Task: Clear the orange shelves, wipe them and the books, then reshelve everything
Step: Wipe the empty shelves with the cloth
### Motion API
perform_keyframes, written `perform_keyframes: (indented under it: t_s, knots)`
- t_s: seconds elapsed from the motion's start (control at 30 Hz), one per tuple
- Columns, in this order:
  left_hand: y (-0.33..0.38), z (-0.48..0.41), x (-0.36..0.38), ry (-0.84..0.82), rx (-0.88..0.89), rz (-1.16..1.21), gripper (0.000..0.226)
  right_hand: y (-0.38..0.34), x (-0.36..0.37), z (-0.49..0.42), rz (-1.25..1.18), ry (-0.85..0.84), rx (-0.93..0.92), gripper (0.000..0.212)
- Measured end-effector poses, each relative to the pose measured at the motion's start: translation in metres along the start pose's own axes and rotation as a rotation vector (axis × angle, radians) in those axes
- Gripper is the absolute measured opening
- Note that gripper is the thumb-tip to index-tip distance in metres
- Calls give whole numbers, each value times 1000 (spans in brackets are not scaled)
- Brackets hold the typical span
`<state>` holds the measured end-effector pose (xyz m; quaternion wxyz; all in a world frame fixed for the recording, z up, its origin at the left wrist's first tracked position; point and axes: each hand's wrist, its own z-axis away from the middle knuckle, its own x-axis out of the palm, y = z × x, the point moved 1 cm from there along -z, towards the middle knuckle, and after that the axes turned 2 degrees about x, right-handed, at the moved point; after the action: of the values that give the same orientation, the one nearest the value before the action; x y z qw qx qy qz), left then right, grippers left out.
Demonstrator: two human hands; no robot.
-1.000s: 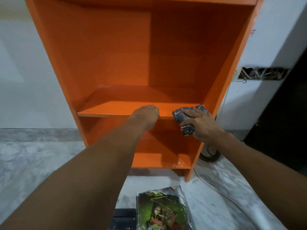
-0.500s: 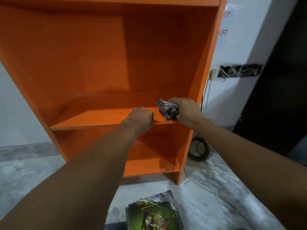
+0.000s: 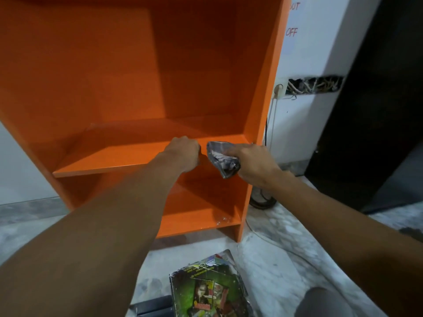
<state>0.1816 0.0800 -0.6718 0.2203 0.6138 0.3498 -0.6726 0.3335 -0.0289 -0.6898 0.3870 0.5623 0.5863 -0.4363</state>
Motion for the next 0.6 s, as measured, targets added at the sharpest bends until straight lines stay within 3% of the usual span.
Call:
perform_keyframes:
  t_s: [0.1,0.23,0.3,0.5,0.6]
  knots:
    - [-2,-1,3,-5,-14,30,35,2,-1,23,-91,38,47,44]
    - [-3,0,4,-20,-4,47,34,5,8,31,-205,317,246,58]
    - [-3,1,3,-40,-4,38,38,6,19,24,-299,277,381,50]
    - [-3,5,8,-40,17,-42,46,-17,51,35,-170,55,2,35]
    - [3,11,20,-16,42,-38,47,-22,55,44,-211,-5,45,42]
